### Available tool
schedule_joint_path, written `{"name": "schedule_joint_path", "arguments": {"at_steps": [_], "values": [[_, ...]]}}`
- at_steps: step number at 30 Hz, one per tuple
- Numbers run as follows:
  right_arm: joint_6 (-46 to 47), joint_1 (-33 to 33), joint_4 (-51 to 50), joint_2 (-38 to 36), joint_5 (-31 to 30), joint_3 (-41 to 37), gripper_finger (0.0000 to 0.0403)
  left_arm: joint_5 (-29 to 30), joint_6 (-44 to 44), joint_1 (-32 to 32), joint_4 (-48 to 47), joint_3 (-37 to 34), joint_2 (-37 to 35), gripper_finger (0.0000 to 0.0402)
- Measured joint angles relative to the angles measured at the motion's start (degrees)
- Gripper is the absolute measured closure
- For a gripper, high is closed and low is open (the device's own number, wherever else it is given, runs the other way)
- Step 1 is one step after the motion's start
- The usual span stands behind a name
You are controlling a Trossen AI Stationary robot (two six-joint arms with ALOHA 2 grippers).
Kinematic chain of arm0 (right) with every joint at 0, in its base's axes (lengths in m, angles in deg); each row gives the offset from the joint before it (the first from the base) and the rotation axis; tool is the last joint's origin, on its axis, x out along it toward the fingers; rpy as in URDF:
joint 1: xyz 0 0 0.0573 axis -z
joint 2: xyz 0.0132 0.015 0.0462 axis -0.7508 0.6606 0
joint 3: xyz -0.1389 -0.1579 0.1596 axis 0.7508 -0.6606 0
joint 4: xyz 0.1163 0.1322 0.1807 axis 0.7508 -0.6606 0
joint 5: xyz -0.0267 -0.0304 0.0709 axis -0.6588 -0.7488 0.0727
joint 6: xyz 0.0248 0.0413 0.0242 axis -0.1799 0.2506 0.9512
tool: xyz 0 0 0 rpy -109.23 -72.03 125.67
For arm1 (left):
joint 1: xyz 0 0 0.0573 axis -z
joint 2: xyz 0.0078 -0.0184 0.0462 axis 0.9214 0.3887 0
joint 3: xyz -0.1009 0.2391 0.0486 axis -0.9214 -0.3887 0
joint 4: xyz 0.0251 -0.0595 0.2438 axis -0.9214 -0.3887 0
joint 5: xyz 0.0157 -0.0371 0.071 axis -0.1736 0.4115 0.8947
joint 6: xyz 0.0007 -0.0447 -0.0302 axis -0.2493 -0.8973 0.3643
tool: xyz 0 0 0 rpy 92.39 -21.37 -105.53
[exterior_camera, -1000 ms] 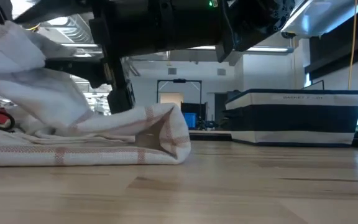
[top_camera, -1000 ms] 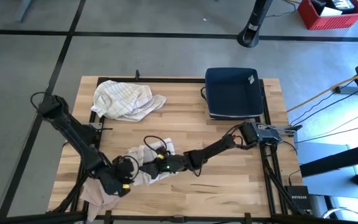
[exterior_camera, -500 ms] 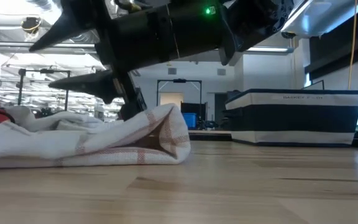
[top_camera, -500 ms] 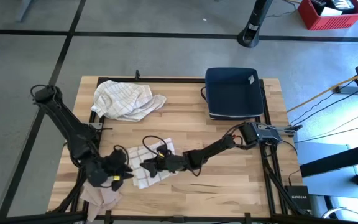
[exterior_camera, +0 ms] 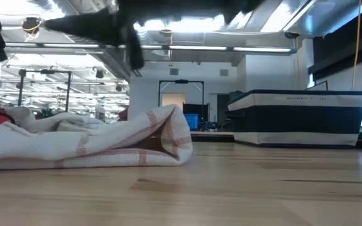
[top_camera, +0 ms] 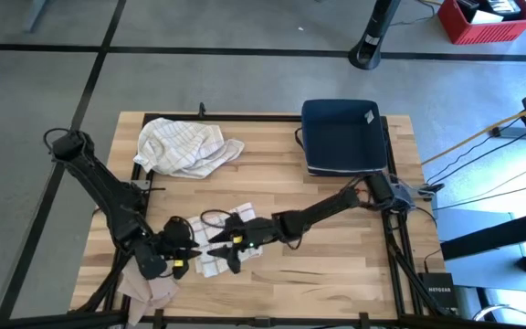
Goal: Fold towel
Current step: Fold the white patterned towel
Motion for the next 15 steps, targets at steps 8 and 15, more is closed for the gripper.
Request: {"name": "schedule_joint_path", "arguments": {"at_steps": [8,15], "values": [[-16.9,-3.7,-38.5,-11.6,-10.9,0.1,0.021,-5.1,-6.0,-6.5,-9.9,0.0,-0.3,0.0272],[-18.2,-5.3,-46.8,-15.0,-22.4,-9.2,0.021,-17.2,-13.2,-14.0,-17.8,-2.9,-0.5,0.0202]]}}
